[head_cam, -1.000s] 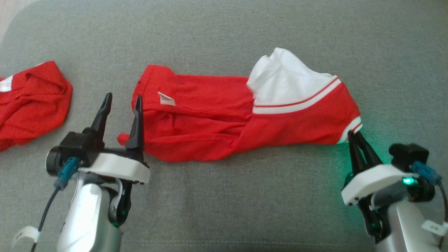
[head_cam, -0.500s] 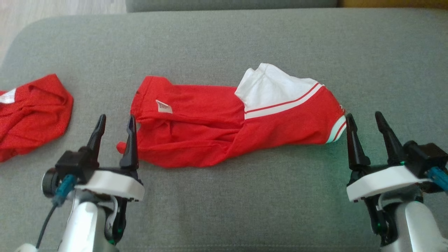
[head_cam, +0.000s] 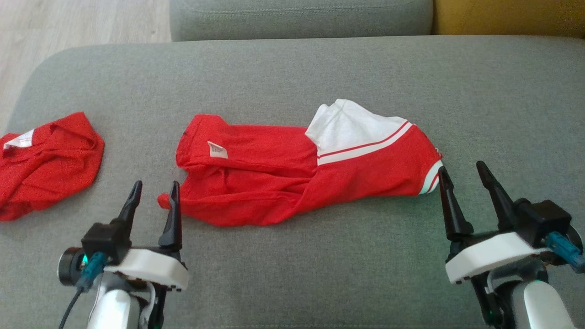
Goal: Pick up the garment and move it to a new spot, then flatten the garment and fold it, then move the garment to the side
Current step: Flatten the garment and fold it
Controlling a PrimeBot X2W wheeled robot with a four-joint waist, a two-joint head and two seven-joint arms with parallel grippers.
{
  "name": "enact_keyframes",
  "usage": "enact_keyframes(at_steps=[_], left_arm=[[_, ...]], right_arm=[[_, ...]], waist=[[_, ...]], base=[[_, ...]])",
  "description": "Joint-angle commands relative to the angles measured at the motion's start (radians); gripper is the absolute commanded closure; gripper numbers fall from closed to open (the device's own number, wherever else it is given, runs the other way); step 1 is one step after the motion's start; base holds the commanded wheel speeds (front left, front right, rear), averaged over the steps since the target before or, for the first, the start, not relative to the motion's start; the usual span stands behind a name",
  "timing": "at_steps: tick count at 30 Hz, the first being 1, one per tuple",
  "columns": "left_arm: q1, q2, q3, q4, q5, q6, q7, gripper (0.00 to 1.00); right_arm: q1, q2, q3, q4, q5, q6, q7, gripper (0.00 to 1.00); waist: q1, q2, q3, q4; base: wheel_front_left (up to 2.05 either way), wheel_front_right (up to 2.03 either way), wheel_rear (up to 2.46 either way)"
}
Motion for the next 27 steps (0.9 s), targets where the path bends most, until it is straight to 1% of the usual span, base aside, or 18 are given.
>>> enact_keyframes(at_steps=[1, 12, 18, 23, 27], left_arm=[[-0.024, 0.017, 0.025, -0.03, 0.005, 0.007, -0.011, 0.0], [-0.023, 0.02, 0.015, -0.027, -0.004, 0.017, -0.007, 0.0], [-0.037, 0.019, 0.003, -0.028, -0.007, 0.017, -0.007, 0.0], [-0.065, 0.017, -0.006, -0.03, -0.011, 0.014, -0.008, 0.0], [-0.106, 0.013, -0.019, -0.029, -0.014, 0.006, -0.009, 0.0]], right_arm=[[-0.021, -0.003, 0.024, -0.044, -0.006, 0.008, 0.004, 0.0], [-0.015, -0.003, 0.015, -0.047, 0.002, 0.008, 0.013, 0.0], [-0.033, -0.003, 0.009, -0.019, 0.019, 0.008, 0.025, 0.0], [-0.093, -0.003, 0.011, 0.032, 0.022, 0.008, 0.031, 0.0], [-0.215, -0.003, 0.022, 0.125, 0.004, 0.008, 0.054, 0.0]], waist=[[0.0, 0.0, -0.001, -0.001], [0.0, 0.0, 0.004, 0.001], [0.0, 0.0, 0.021, 0.016], [0.0, 0.0, 0.054, 0.033], [0.0, 0.0, 0.102, 0.061]], base=[[0.0, 0.0, 0.0], [0.0, 0.0, 0.0], [0.0, 0.0, 0.0], [0.0, 0.0, 0.0], [0.0, 0.0, 0.0]])
